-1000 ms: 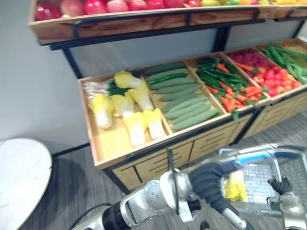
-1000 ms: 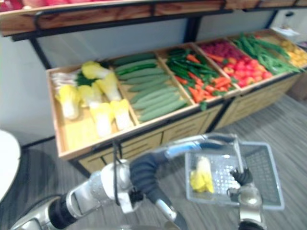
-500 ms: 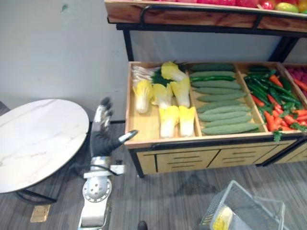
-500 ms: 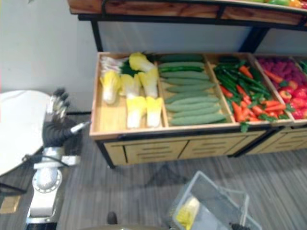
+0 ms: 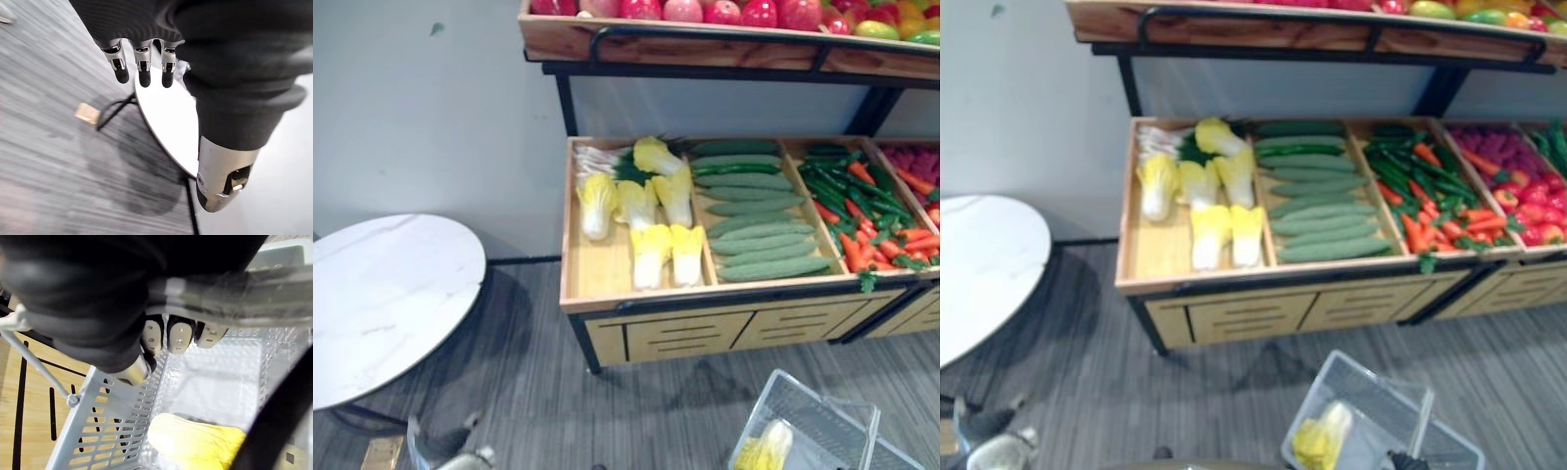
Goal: Pick vegetable in the basket
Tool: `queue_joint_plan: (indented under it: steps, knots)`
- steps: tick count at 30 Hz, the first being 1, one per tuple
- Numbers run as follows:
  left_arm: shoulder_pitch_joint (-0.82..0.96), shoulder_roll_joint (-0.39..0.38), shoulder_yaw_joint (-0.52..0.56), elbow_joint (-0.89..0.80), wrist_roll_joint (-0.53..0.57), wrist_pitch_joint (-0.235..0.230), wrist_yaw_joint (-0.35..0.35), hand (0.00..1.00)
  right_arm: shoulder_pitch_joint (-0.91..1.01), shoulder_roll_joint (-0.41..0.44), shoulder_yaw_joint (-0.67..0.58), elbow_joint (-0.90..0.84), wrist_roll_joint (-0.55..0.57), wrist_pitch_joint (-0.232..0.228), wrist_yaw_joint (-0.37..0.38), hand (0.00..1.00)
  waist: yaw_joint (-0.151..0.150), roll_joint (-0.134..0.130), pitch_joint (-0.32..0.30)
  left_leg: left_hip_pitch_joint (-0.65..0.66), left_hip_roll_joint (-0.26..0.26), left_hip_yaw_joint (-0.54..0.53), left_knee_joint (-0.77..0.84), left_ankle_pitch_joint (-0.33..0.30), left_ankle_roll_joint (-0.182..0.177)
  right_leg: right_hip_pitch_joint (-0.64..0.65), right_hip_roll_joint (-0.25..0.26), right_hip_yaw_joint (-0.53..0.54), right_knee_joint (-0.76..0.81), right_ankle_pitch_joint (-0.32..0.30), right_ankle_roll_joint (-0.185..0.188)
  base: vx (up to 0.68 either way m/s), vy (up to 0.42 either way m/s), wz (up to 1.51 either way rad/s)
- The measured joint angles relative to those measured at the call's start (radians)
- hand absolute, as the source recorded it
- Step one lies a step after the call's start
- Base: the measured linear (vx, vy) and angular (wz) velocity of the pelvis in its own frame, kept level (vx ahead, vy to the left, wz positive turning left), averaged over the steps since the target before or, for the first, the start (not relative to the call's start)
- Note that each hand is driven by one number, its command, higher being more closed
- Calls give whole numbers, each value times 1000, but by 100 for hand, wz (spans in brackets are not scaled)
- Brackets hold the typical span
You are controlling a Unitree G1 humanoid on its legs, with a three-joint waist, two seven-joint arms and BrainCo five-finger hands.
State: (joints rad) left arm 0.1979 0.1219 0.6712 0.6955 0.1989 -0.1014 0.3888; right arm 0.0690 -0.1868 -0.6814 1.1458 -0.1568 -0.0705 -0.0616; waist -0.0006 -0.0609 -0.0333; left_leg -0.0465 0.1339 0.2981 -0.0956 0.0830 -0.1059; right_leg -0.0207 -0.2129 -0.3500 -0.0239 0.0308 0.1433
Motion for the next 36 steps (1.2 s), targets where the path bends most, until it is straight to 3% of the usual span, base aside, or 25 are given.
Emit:
queue_joint_plan:
  steps: [5, 11, 18, 23, 25, 26, 30, 32, 34, 35, 36]
  knots:
    - [-3, 0, 14, 236, -62, 6, -23, 0, 2, 5, 2, 5, 1, 0, -4, 100, -8, 2, -3, 7, -1, -5, -1, -4, -3, 13, 0, -5, -9, 0, 0, 7, -2, 0]
    - [-1, -1, 20, 342, -59, 39, -91, 0, 1, 7, 25, 10, 2, -3, -19, 100, -23, 4, -3, 19, -2, 0, -6, -11, -4, 24, -1, -1, -13, -2, 1, 3, -1, -2]
    - [-8, 0, -125, 399, -11, 45, -197, 0, -6, 7, 63, 13, 2, -5, -20, 100, -25, 6, -5, 34, -3, 26, -6, -26, -7, 22, 0, 29, -20, -2, 1, 21, -6, -12]
    - [-2, 0, -208, 401, 20, 37, -232, 0, -10, 7, 63, 13, 2, -5, -19, 100, -22, 7, -4, 53, -2, 53, 1, -34, -7, 24, 2, 54, -22, -2, 1, 49, -8, -14]
    - [1, 1, -237, 402, 20, 37, -243, 0, -17, 7, 62, 14, 3, -5, -19, 100, -23, 7, 4, 64, 2, 74, 42, -70, -6, 22, -5, 80, 12, -20, 2, 68, 12, -35]
    - [0, 1, -260, 402, 20, 37, -247, 0, -19, 7, 58, 12, 8, -5, -19, 100, -25, -1, 26, 53, 14, 77, 128, -124, -4, 22, -14, 93, 56, -40, -3, 49, 31, -25]
    - [-29, 5, -356, 403, 20, 33, -264, 0, -19, 11, 30, 5, 42, -17, -20, 100, -30, 26, 43, -9, 70, 98, 369, -271, 1, -35, -17, 176, 187, -68, -16, 13, 65, -34]
    - [-49, 14, -403, 422, 20, 25, -265, 0, -23, 24, 36, -7, 49, -32, -22, 100, -29, 30, 45, -33, 99, 147, 420, -312, 3, -105, 1, 247, 232, -37, -28, -58, 122, -87]
    - [-59, 13, -444, 429, 48, 23, -270, 0, -31, 45, 66, -45, 60, -43, -23, 100, -32, 49, 67, -23, 138, 242, 427, -322, 19, -163, 43, 248, 203, 114, -76, -97, 213, -145]
    - [-60, 11, -464, 430, 61, 20, -272, 0, -42, 47, 97, -65, 59, -44, -24, 100, -23, 79, 82, 3, 156, 324, 371, -294, 54, -148, 58, 192, 110, 221, -86, -134, 189, -147]
    - [-69, 9, -474, 423, 62, 16, -276, 0, -57, 47, 111, -80, 59, -46, -23, 100, -32, 80, 113, 30, 152, 380, 342, -284, 65, -157, 33, 72, 223, 155, -124, -163, 163, -149]
